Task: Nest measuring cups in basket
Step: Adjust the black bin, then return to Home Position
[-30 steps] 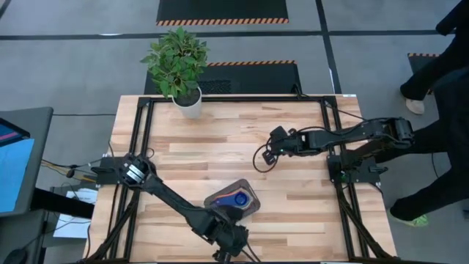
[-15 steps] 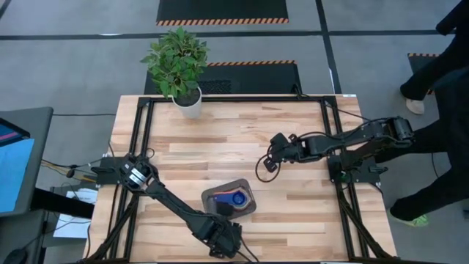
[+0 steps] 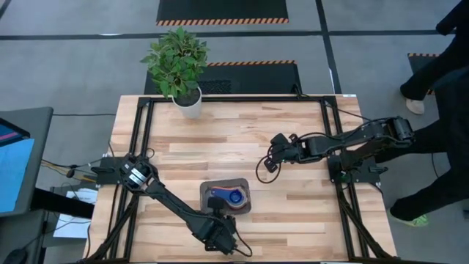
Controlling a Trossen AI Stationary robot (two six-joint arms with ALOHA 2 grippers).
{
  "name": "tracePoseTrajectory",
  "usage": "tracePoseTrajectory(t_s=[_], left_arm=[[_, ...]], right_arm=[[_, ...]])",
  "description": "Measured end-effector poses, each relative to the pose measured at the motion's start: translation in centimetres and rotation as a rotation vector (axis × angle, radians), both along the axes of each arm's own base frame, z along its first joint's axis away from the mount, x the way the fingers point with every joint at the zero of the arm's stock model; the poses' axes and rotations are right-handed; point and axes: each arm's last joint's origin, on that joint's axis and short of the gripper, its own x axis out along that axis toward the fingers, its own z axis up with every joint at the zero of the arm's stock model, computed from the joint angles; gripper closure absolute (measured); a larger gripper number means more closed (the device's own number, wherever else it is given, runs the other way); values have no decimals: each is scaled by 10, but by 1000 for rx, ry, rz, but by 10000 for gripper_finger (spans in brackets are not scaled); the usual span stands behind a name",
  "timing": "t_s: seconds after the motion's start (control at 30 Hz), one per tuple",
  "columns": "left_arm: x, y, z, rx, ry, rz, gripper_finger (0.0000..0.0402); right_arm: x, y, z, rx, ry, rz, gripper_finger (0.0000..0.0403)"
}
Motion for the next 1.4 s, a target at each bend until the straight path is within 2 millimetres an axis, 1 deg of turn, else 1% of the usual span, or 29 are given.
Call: tracePoseTrajectory(t_s=[0.17,0.3,0.37,0.43,0.5,0.57,0.6,0.63,0.7,0.73,0.77,0.83,0.9,0.93,1.0,1.03,1.1,1.13,1.2,1.27,1.33,1.4], left_arm=[[-3,2,1,27,26,31,401],[0,0,12,13,8,43,401],[3,-5,24,-13,-12,25,401],[3,-9,43,-19,-17,-18,401],[-2,-9,61,34,14,-43,401],[-14,-5,78,135,77,-36,401],[-19,-3,86,178,86,-16,401],[-22,-4,91,184,58,-7,401],[-31,-4,104,149,24,-45,401],[-38,-4,112,138,20,-62,401],[-45,-5,120,134,3,-68,401],[-64,-3,131,190,-59,-65,401],[-84,-2,143,235,-140,-111,401],[-94,0,152,238,-187,-119,401],[-117,6,167,235,-223,-95,401],[-127,7,172,211,-239,-77,401],[-140,10,184,144,-254,-88,401],[-148,13,190,105,-239,-101,401],[-162,17,201,5,-265,-41,401],[-169,17,206,-59,-319,7,401],[-171,16,208,-105,-324,28,401],[-177,20,213,-105,-275,-58,401]], right_arm=[[0,0,0,-2,1,-2,378],[0,0,0,-18,3,1,376],[0,0,0,-3,0,-1,378],[0,1,0,32,-8,-1,380],[0,3,0,67,-15,2,382],[1,5,-1,96,-23,1,382],[1,5,0,121,-33,-1,381],[1,6,0,122,-19,45,380],[1,11,-1,134,41,260,375],[1,15,-1,166,49,345,372],[1,19,0,194,43,388,370],[-2,28,5,204,21,423,366],[-4,38,14,182,-29,474,364],[-7,42,19,166,-45,500,363],[-16,55,30,130,-80,584,363],[-21,61,35,120,-101,621,364],[-30,70,45,123,-149,642,366],[-34,74,51,150,-180,646,367],[-42,81,58,214,-226,634,369],[-48,89,64,207,-263,677,372],[-54,94,71,184,-298,775,374],[-61,97,77,134,-325,869,375]])
